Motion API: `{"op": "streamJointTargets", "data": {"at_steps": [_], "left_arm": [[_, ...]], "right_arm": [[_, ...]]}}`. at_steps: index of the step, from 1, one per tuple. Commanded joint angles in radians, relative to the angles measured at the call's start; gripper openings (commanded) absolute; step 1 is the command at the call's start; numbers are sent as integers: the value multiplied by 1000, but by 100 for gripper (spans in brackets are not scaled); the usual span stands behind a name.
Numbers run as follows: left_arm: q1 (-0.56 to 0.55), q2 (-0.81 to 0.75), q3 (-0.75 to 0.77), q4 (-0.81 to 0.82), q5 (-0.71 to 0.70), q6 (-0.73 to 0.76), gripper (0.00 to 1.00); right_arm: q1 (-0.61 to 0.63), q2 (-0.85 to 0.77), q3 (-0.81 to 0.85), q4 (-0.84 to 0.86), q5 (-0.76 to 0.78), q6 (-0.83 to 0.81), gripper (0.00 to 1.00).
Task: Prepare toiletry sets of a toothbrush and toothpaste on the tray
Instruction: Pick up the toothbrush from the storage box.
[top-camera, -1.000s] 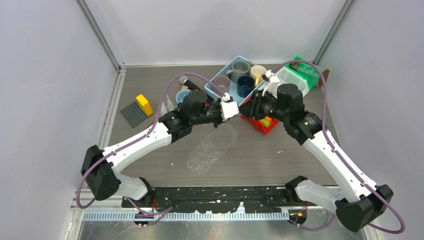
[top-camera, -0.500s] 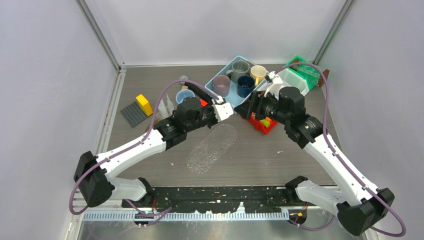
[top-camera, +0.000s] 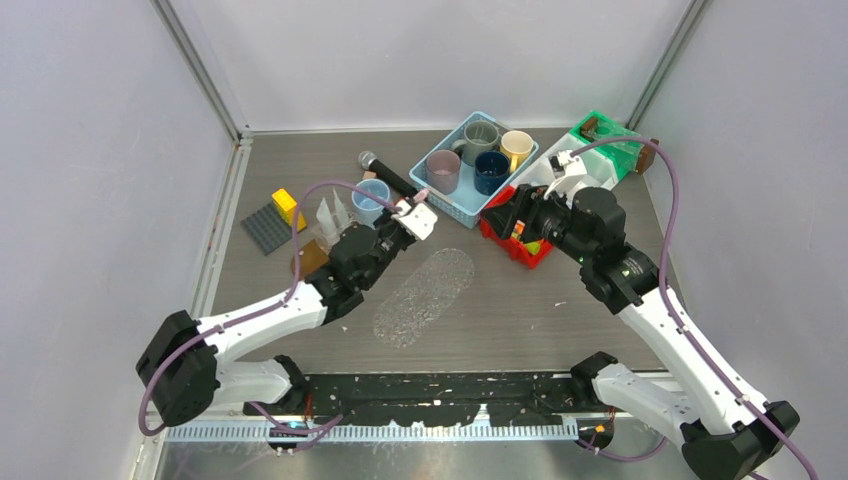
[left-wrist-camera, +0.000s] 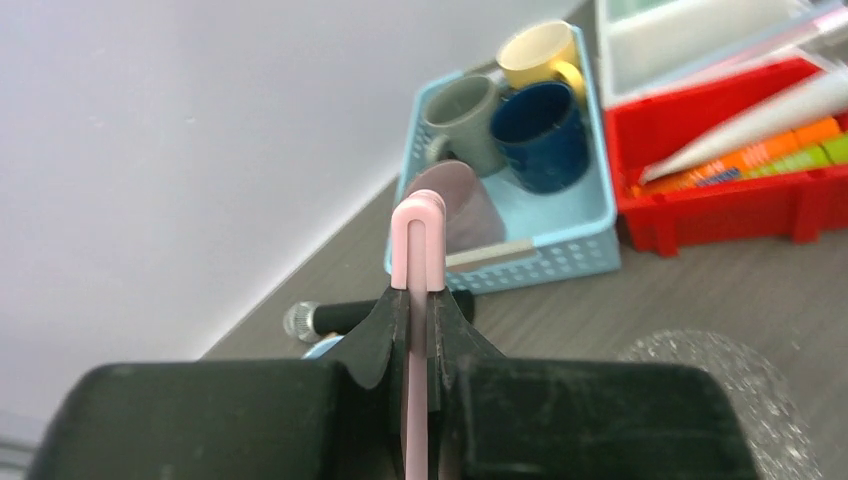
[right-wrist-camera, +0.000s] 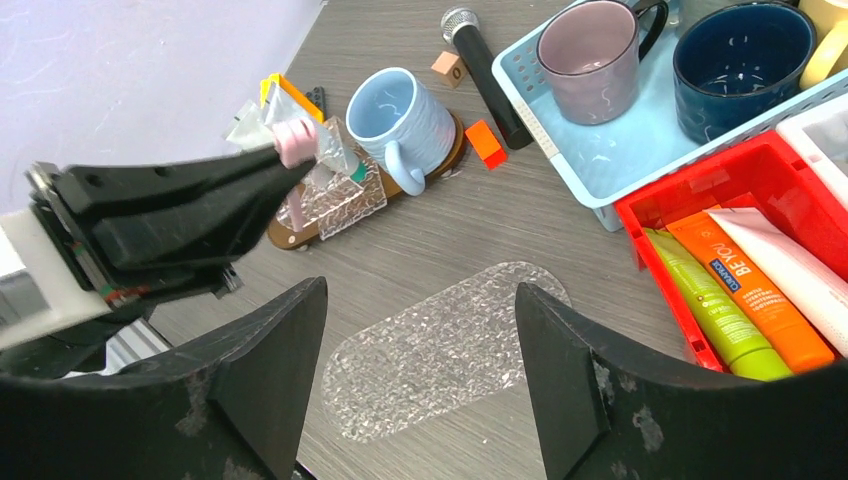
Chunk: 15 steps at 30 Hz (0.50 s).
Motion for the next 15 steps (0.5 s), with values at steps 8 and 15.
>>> {"op": "streamJointTargets", "data": {"at_steps": [8,15], "left_arm": [[135,-24,-89,431,-61,-32,4],[219,-1,-107,456,11,-90,8]], "right_arm": [[4,-22,-28,39,25,-42,76],[5,-23,-35,39,27,-58,76]]}}
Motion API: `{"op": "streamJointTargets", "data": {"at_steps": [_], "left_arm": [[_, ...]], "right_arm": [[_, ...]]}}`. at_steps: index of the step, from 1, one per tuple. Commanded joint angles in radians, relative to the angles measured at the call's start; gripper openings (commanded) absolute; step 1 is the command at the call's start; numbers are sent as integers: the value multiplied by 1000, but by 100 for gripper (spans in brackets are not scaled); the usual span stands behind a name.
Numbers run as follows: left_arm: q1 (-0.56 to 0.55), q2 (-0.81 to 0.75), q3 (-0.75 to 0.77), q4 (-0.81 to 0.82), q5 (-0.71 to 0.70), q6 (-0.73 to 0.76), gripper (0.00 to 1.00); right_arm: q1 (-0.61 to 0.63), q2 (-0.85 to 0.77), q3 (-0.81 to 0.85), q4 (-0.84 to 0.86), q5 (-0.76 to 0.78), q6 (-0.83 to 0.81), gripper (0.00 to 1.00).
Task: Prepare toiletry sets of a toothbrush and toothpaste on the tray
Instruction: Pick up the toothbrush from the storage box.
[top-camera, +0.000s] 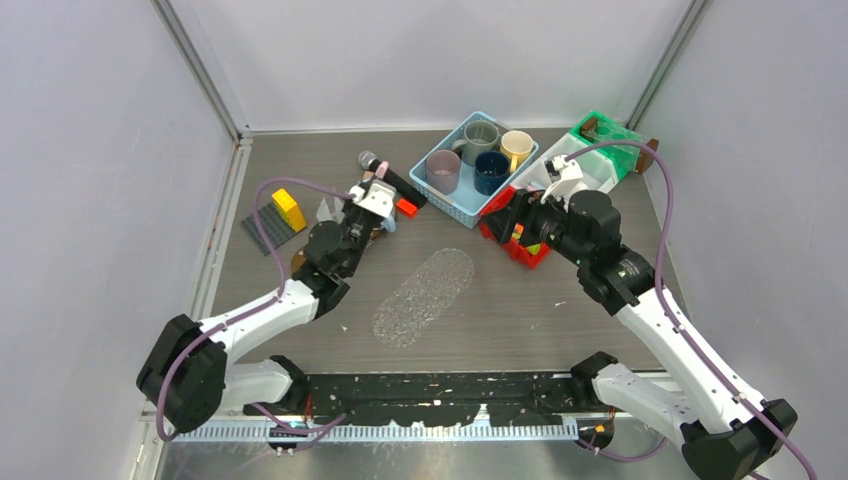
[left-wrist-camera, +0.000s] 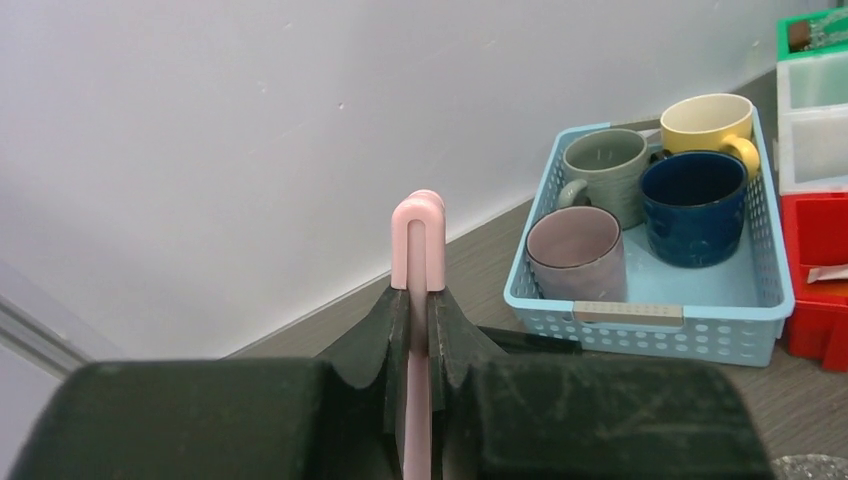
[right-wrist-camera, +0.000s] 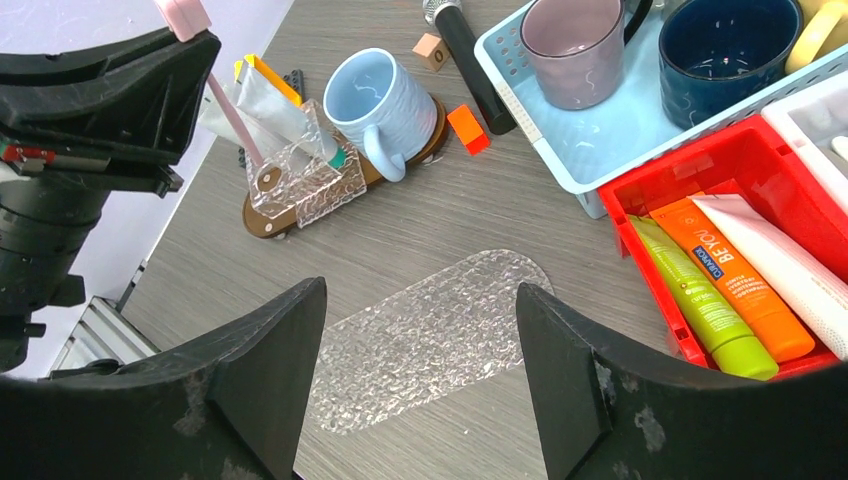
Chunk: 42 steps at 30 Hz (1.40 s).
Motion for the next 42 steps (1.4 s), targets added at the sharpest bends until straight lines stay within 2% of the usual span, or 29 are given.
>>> {"op": "streamJointTargets", "data": {"at_steps": [1,8,19,22,25,27,34,42], "left_arm": [[48,13,-11,145,46,-62,8],[86,91,-18,214,78,-99,7],[85,30,-49,157,133,-106,4],[86,-16,-34,89,200,-135,4],[85,-75,7,-52,275,-205,4],[85,-99,27,-113,317,-265,4],[62,-118,63,-159,351,-441,4],[13,-108,118,-183,303,-571,6]], "right_arm": [[4,-23,-1,39,15,-26,76],[4,-28,-19,52,9,-30,76],[5,58,-19,160,-150,16,76],[4,81,-7,199,-180,33,76],[5,109,5,238,-230,48,76],[4,127,1,318,-262,54,76],[9,209,-84,604,-371,111,74],[91,314,-152,835,-338,24,73]]}}
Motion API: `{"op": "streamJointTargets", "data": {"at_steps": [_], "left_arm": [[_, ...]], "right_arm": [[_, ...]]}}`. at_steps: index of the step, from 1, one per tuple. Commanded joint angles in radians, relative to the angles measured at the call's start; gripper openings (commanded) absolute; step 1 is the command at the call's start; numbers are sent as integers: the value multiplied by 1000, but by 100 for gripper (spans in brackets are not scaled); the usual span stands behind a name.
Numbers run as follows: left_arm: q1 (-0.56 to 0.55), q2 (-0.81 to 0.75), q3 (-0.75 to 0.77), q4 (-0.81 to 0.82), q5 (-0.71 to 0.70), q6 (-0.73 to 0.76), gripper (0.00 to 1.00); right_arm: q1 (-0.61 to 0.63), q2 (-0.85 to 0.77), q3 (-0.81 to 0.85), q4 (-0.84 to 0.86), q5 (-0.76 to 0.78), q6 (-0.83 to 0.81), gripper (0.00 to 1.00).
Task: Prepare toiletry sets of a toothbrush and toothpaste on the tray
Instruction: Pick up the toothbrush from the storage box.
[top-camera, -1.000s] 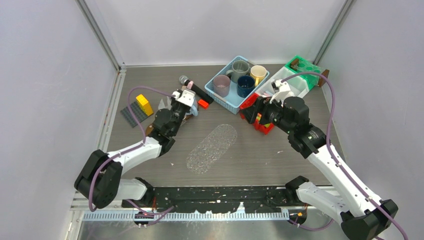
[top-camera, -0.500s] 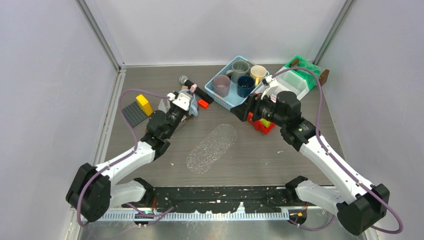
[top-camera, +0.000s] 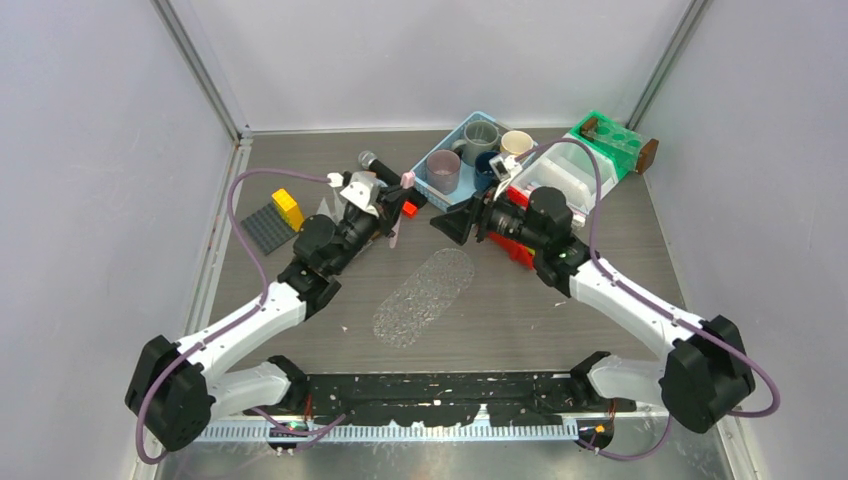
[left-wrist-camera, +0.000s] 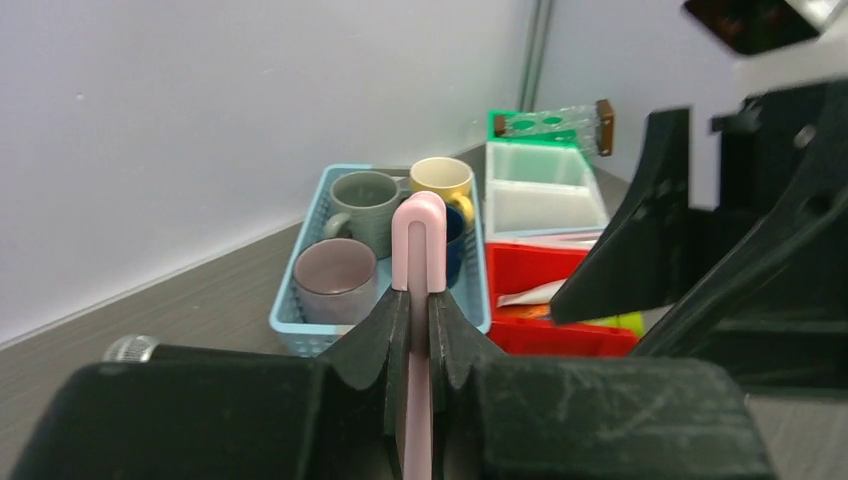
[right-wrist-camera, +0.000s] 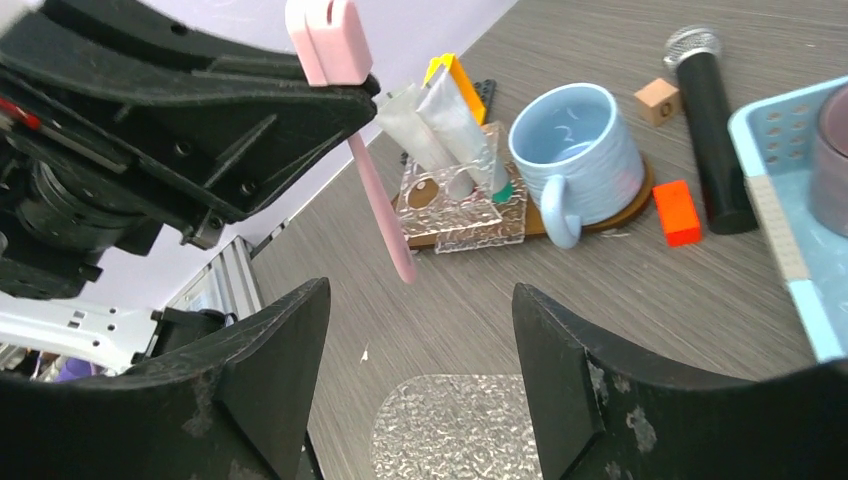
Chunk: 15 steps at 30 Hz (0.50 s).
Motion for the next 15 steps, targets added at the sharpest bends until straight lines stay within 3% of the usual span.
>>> {"op": "streamJointTargets", "data": {"at_steps": [1,15], "left_arm": [[-21,-7,78,-11,-19,-124,6],[-69,-2,122,-95,-112,-206,8]], "right_arm": [[64,43,-38,241,14,-57,72],[216,237,-50,424,177,-173,58]]}}
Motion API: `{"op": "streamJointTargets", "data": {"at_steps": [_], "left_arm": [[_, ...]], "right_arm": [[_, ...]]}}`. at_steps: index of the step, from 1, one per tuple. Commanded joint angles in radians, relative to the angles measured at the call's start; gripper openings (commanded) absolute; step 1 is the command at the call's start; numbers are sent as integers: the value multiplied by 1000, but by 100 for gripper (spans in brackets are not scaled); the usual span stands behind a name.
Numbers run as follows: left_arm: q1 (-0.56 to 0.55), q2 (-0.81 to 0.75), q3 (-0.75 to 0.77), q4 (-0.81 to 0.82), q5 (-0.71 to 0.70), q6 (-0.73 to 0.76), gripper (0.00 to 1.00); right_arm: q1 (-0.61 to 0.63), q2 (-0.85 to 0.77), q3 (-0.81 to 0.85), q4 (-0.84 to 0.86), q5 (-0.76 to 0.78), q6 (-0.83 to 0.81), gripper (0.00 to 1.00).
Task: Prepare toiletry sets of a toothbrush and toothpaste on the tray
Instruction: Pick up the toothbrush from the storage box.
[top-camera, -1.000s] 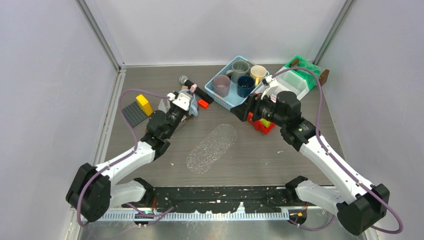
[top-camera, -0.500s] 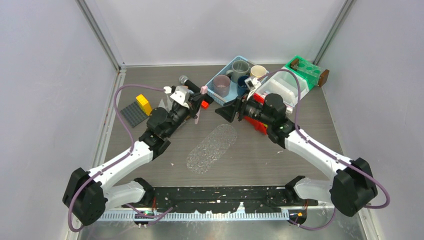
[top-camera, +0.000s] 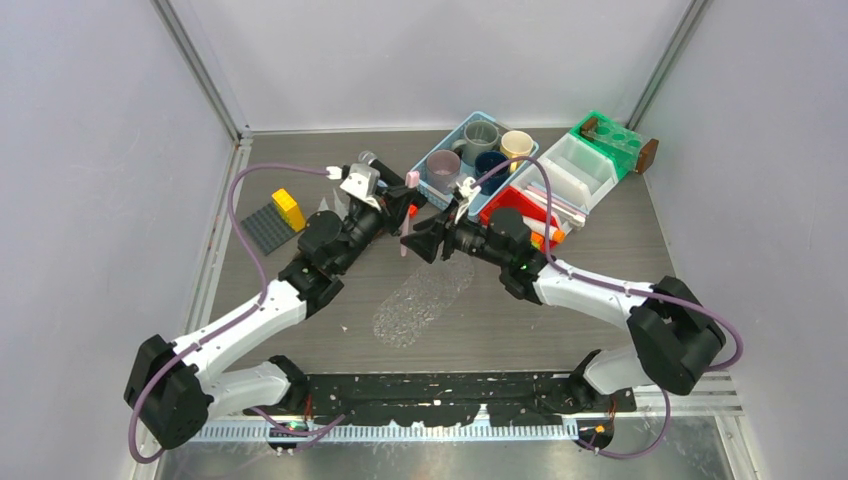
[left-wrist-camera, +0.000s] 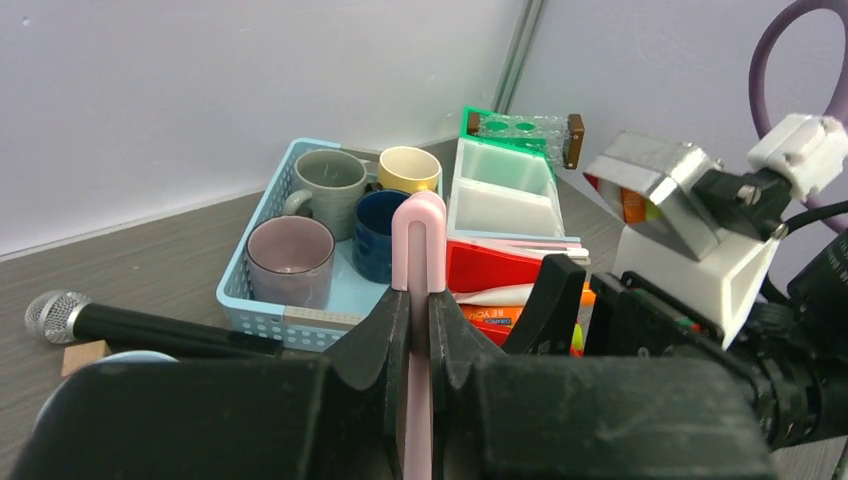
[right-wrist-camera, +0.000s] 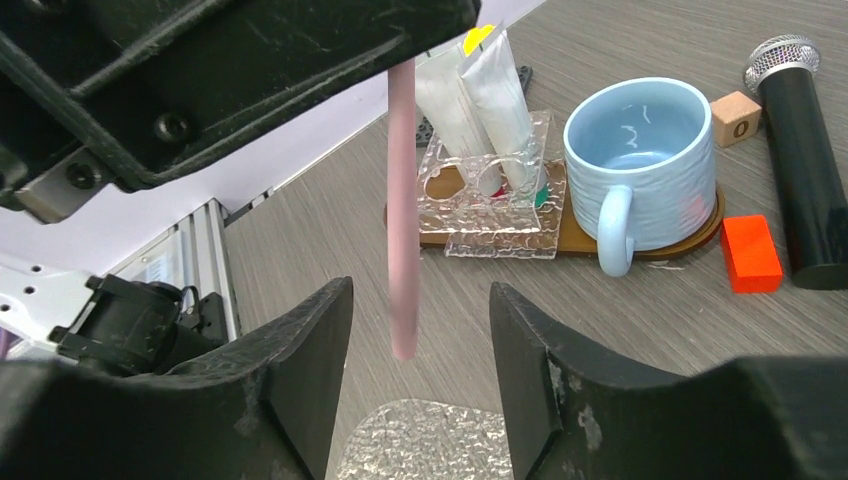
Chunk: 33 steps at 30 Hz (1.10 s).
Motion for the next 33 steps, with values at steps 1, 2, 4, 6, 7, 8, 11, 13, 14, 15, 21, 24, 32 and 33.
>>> {"op": "streamJointTargets", "data": {"at_steps": [1,2,4,6,7,8,11,13,14,15,21,24,32,33], "left_arm": [[-13,-3,50,12,-41,-33,8],[-14,-3,51,12,-43,-35,8],[-16,-7,52,8,-49,-42,9],[-15,-12,57,-7,-50,-49,11],[-15,-15,60,-17,-47,-52,13],[-16,-19,63,-31,-45,-53,14],[-15,-35,82,-96,-41,-53,21],[-15,-50,100,-152,-42,-54,28],[-16,-59,111,-183,-42,-54,34],[-15,-68,123,-220,-42,-53,39],[-15,-113,273,-557,-55,-26,69],[-17,-86,427,-793,-76,-23,75],[-3,78,794,-1234,-75,21,73],[1,100,825,-1260,-57,19,73]], "right_arm": [[26,39,19,121,77,-65,55],[28,51,21,121,80,-73,53],[35,67,27,128,83,-83,46],[38,79,29,133,83,-91,37],[41,82,30,134,83,-93,30],[42,82,30,134,84,-99,25],[43,75,24,127,90,-122,5],[43,66,18,120,96,-135,1],[43,63,15,114,97,-138,1],[42,58,14,112,99,-145,1],[43,41,2,96,101,-162,1],[43,35,-1,87,99,-174,1],[44,21,-2,44,92,-214,1],[44,18,-3,42,89,-217,1]]}}
